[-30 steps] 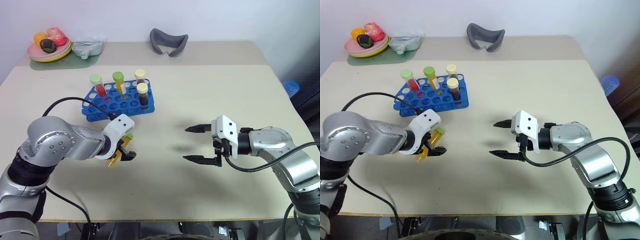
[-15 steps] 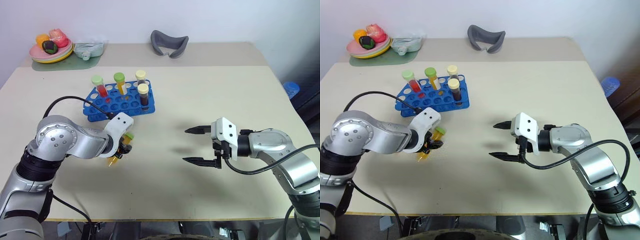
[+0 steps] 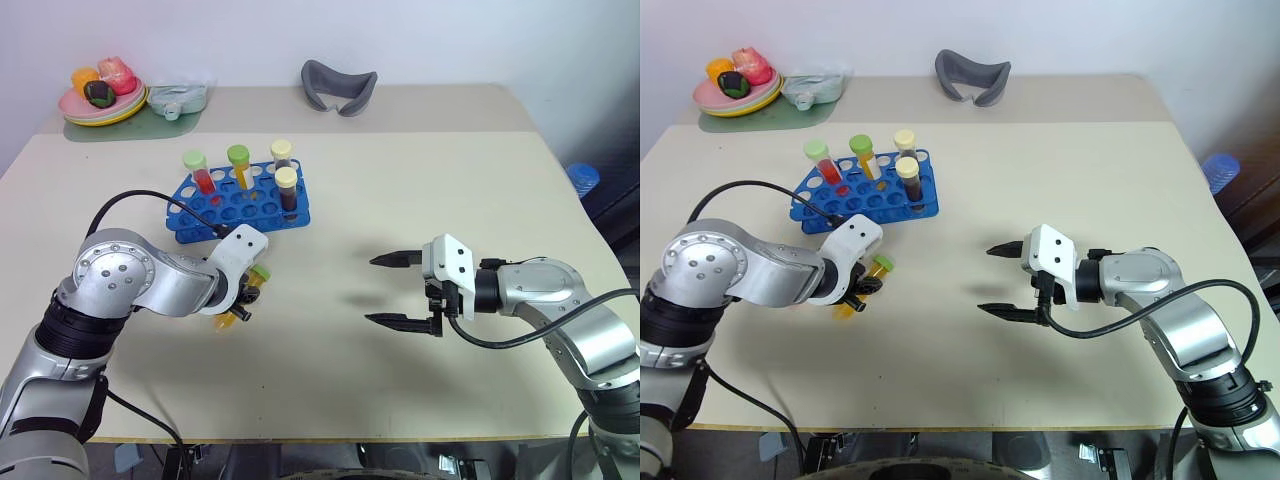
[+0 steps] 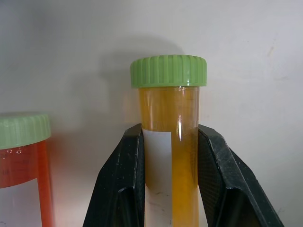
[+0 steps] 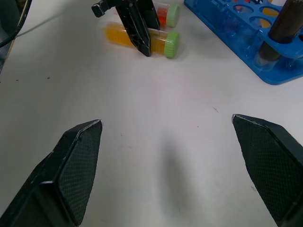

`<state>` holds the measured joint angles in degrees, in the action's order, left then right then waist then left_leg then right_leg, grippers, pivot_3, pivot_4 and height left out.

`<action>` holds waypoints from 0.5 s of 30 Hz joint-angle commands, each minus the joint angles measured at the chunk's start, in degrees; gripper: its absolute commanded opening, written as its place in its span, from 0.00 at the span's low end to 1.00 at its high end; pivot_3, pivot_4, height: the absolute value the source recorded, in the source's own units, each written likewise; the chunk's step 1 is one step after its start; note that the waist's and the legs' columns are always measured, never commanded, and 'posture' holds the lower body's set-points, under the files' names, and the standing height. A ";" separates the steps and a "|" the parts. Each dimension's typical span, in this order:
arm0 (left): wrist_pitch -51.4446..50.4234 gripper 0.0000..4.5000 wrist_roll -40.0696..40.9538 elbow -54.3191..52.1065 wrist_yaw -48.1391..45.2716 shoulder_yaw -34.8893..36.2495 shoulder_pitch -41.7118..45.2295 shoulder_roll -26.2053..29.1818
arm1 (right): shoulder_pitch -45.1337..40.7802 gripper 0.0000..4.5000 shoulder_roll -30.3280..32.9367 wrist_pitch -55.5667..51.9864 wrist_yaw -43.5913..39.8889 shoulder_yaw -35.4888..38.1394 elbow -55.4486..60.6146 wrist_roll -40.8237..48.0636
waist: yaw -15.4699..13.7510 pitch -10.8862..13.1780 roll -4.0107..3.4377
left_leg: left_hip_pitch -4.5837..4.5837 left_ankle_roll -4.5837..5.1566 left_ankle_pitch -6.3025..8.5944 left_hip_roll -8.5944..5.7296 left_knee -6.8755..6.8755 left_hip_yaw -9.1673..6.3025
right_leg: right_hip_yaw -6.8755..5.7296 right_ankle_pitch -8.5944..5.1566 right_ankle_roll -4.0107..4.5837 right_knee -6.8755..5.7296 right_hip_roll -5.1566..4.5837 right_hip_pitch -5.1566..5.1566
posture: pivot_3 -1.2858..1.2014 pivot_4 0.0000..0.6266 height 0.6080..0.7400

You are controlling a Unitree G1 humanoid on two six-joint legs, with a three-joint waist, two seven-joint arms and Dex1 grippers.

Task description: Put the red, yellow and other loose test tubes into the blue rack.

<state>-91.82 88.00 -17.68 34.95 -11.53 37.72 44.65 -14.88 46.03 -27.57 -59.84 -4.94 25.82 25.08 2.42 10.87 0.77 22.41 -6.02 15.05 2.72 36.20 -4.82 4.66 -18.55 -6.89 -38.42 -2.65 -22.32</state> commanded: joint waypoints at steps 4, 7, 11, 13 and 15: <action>8.12 0.20 -14.67 -10.77 -11.94 1.69 -2.41 3.31 | -0.47 1.00 0.09 0.91 0.06 1.08 2.14 0.52 | 0.09 0.01 0.02 | 0.03 -0.30 -0.16 0.00 -0.02 0.01 | 0.00 0.00 0.00 0.05 0.01 -0.02 | 0.52 0.24 1.00; 22.06 0.20 -27.04 -16.56 -24.79 1.69 -8.09 8.09 | -0.22 1.00 0.10 0.91 0.16 1.13 2.28 0.55 | 0.20 0.02 0.01 | 0.03 -0.32 -0.18 0.00 -0.08 0.03 | 0.01 0.00 0.00 0.08 0.02 -0.05 | 0.52 0.24 1.00; 49.56 0.20 -43.22 -17.49 -36.21 8.47 -22.50 4.48 | -0.50 1.00 -0.39 0.71 0.57 0.85 2.14 0.62 | -0.05 0.00 -0.05 | 0.04 -0.34 -0.18 0.01 -0.14 0.09 | 0.01 0.00 0.01 0.20 -0.01 -0.04 | 0.52 0.24 1.00; 59.03 0.20 -44.58 -14.82 -39.64 14.89 -28.19 -2.07 | -0.65 1.00 -0.61 0.74 0.82 0.68 1.99 0.59 | -0.25 0.02 0.01 | 0.10 -0.34 -0.18 0.02 -0.12 0.13 | -0.02 0.01 0.02 0.31 -0.03 0.00 | 0.52 0.24 1.00; 65.41 0.20 -46.21 -13.03 -41.78 18.97 -30.54 -6.99 | -0.69 1.00 -0.78 0.62 1.04 0.71 1.98 0.76 | -0.45 0.04 0.05 | 0.11 -0.26 -0.13 0.02 -0.09 0.15 | -0.01 0.01 0.02 0.32 -0.05 0.01 | 0.52 0.24 1.00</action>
<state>-33.37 44.08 -30.87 -4.94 2.16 7.13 39.19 -15.11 45.60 -27.28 -59.02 -5.22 26.20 25.07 1.98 10.91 0.82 22.52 -5.98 15.08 2.75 36.12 -4.70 4.64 -18.53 -6.86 -38.10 -2.68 -22.31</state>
